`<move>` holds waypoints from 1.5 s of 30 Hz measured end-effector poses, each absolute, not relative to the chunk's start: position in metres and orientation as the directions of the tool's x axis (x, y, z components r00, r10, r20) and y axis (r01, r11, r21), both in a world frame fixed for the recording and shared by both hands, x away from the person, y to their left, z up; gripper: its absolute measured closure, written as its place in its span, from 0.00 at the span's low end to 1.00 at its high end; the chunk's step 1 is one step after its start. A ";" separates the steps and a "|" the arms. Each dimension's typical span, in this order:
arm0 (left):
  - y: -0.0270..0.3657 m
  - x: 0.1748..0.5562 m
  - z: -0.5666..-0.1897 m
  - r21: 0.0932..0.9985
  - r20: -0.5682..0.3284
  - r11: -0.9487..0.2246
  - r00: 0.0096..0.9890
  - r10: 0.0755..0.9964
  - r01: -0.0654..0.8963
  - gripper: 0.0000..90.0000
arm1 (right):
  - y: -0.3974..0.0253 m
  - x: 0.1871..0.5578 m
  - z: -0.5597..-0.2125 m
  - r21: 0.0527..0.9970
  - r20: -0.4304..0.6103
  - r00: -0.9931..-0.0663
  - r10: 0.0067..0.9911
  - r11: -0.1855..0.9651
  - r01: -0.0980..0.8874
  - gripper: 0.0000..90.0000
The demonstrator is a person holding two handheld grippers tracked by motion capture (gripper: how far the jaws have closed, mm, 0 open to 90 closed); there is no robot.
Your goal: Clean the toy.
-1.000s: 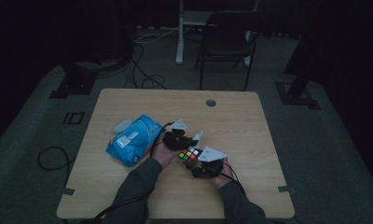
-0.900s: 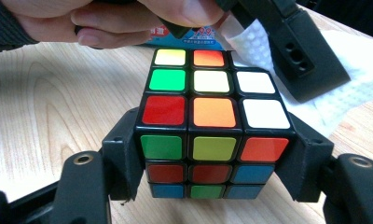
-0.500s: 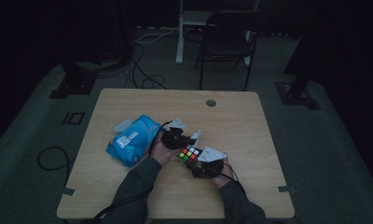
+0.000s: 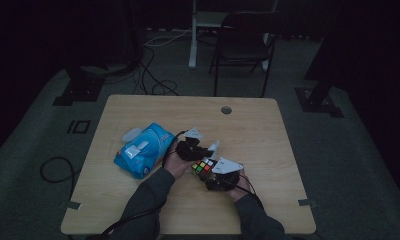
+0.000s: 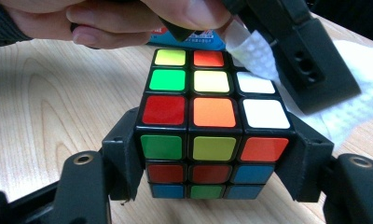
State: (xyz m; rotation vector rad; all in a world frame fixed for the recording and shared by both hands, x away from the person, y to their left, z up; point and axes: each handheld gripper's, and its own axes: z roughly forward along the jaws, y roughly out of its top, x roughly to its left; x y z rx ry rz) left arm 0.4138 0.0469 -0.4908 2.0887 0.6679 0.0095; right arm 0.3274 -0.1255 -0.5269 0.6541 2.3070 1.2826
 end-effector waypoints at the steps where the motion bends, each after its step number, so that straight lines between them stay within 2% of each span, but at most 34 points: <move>1: 0.046 0.413 -0.490 0.777 -0.240 -0.437 0.854 0.462 0.454 0.95 | -0.125 0.327 -0.527 0.864 -0.132 -0.801 0.584 0.464 0.196 0.38; 16: 0.041 0.409 -0.484 0.791 -0.220 -0.436 0.864 0.452 0.429 0.94 | -0.127 0.328 -0.527 0.867 -0.129 -0.795 0.592 0.457 0.200 0.38; 34: 0.071 0.411 -0.477 0.820 -0.192 -0.376 0.827 0.528 0.430 0.95 | -0.133 0.333 -0.527 0.869 -0.113 -0.775 0.621 0.440 0.226 0.38; 45: 0.086 0.404 -0.481 0.821 -0.179 -0.374 0.817 0.549 0.432 0.95 | -0.148 0.339 -0.522 0.889 -0.073 -0.732 0.677 0.376 0.260 0.38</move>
